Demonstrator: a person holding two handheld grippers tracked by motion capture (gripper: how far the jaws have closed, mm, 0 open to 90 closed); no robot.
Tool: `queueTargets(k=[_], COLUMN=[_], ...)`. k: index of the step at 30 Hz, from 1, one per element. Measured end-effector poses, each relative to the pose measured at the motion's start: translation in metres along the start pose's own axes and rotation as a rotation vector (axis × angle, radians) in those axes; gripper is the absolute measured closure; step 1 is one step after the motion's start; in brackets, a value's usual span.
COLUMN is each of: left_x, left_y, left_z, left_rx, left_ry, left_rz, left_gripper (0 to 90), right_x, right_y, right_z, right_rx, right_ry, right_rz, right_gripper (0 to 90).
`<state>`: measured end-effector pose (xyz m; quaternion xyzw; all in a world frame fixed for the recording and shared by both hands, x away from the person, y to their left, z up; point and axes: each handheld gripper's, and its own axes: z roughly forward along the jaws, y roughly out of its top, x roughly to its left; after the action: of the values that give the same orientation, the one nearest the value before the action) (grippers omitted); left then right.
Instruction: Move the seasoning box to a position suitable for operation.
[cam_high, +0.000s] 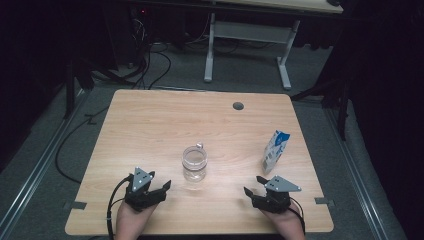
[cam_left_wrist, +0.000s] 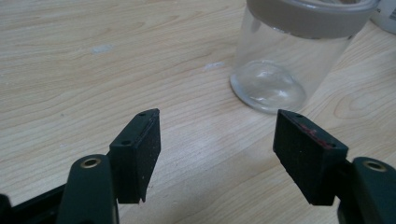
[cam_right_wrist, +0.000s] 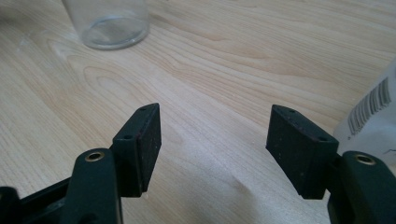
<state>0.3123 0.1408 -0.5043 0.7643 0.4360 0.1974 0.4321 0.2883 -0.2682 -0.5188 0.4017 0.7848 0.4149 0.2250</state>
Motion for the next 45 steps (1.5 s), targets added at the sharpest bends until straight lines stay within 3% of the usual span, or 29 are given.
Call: queueTargets(k=[5,8,11,19,25,28,35,45], left_x=[-0.008,-0.011,-0.012,-0.015,-0.017,-0.020,-0.024,-0.027], left_y=[0.011,0.022,0.032,0.043,0.059,0.068,0.086,0.108], left_z=[-0.003,-0.009,-0.011,-0.005,-0.003,0.001,0.018,0.041], left_rx=[-0.005,-0.040,-0.062,-0.059,-0.085,-0.092,-0.059,-0.049], left_ry=[0.002,-0.003,-0.011,-0.034,-0.045,-0.051,-0.033,-0.041], left_rz=[0.043,0.050,0.036,0.029,0.012,0.016,0.046,0.026], left_gripper=[35.2,36.7,35.7,34.6,34.4,34.4,34.4,37.1], right_x=[0.001,0.001,0.000,0.000,-0.002,-0.002,0.001,0.000], right_y=[0.002,0.006,0.005,0.006,0.005,0.005,0.006,0.007], right_z=[0.001,0.000,0.001,0.001,0.001,0.001,0.001,0.001], right_rx=[0.000,-0.006,-0.013,-0.011,-0.008,-0.010,-0.010,-0.009], right_ry=[0.007,0.000,0.013,0.020,0.019,0.018,0.028,0.028], right_rz=[0.009,-0.002,0.021,0.014,0.023,0.023,0.010,0.019], right_gripper=[35.7,35.7,35.8,36.0,36.1,36.2,36.2,36.5])
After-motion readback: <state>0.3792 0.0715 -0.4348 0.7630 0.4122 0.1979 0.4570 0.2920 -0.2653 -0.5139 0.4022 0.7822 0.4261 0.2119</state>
